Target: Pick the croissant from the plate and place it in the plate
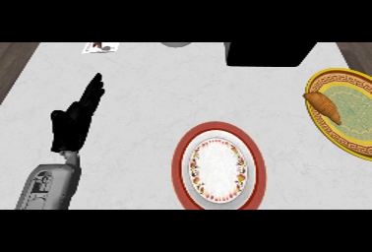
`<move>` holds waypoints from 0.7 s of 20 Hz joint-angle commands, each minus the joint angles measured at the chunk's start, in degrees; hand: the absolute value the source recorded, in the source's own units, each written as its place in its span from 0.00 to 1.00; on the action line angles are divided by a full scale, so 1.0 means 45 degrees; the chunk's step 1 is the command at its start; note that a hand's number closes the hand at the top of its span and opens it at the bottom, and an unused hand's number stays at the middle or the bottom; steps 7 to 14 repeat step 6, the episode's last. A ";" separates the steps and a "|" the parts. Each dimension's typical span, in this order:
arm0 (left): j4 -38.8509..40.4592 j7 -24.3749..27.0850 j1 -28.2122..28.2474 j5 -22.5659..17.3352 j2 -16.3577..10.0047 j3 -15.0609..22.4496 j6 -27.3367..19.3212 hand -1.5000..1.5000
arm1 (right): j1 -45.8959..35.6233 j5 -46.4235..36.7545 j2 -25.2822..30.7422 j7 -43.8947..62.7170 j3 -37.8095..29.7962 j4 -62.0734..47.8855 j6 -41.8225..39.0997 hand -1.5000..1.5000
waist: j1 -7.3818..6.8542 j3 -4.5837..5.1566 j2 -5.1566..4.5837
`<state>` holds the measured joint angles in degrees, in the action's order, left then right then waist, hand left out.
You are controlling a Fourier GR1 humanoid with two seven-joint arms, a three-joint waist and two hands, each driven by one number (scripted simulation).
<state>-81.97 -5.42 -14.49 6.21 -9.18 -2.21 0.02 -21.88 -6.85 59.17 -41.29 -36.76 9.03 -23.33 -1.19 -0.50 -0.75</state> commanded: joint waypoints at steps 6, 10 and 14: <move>-0.0022 -0.0129 -0.0181 0.0388 0.0482 0.0326 -0.0489 0.50 | 0.0701 0.0235 0.0328 -0.0606 -0.0254 -0.0130 -0.1040 0.00 | 0.0024 -0.0026 -0.0009; -0.0022 -0.0129 -0.0181 0.0388 0.0482 0.0326 -0.0489 0.50 | 0.0701 0.0235 0.0328 -0.0606 -0.0254 -0.0130 -0.1040 0.00 | 0.0024 -0.0026 -0.0009; -0.0022 -0.0129 -0.0181 0.0388 0.0482 0.0326 -0.0489 0.50 | 0.0701 0.0235 0.0328 -0.0606 -0.0254 -0.0130 -0.1040 0.00 | 0.0024 -0.0026 -0.0009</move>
